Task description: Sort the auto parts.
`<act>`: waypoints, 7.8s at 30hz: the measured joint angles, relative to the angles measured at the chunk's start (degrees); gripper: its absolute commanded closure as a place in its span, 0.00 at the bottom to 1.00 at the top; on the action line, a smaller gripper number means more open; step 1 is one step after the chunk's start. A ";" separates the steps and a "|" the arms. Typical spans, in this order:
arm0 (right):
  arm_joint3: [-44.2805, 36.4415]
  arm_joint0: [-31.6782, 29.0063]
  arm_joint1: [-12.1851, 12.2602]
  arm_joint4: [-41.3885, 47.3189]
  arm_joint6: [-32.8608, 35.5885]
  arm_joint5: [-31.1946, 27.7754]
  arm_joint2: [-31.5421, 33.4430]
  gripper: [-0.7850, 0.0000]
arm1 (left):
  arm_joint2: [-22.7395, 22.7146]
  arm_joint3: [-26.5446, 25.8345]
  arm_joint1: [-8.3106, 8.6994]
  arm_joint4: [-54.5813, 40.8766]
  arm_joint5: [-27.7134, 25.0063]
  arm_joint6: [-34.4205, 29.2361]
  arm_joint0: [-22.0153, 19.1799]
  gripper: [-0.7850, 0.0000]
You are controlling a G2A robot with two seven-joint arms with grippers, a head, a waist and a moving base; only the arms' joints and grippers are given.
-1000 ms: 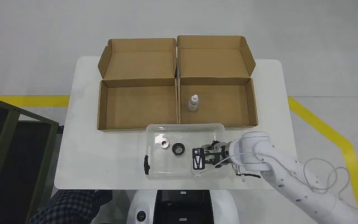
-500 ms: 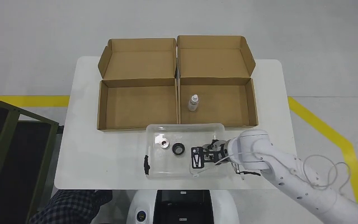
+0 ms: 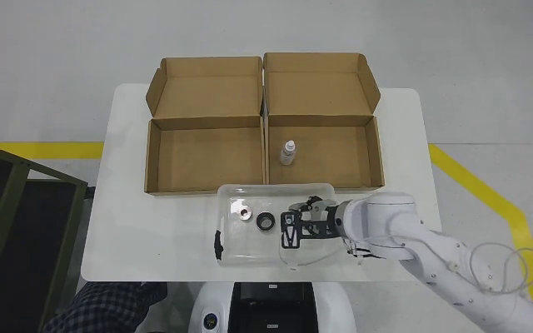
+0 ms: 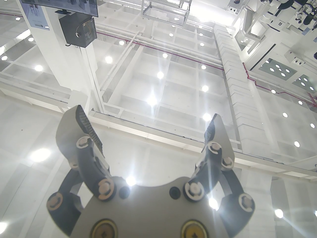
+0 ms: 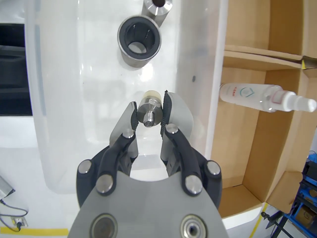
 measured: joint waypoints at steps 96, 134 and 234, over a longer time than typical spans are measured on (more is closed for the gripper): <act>6.92 -5.72 -7.24 0.70 -58.44 8.89 18.42 1.00 | 0.00 0.00 0.00 0.00 0.00 0.00 0.00 0.00; 24.73 0.03 -7.73 10.65 -16.32 5.60 17.39 1.00 | 0.00 0.00 0.00 0.00 0.00 0.00 0.00 0.00; 0.20 -9.34 -7.65 3.29 -5.70 -5.69 8.40 0.33 | 0.00 0.00 0.00 0.00 0.00 0.00 0.00 0.00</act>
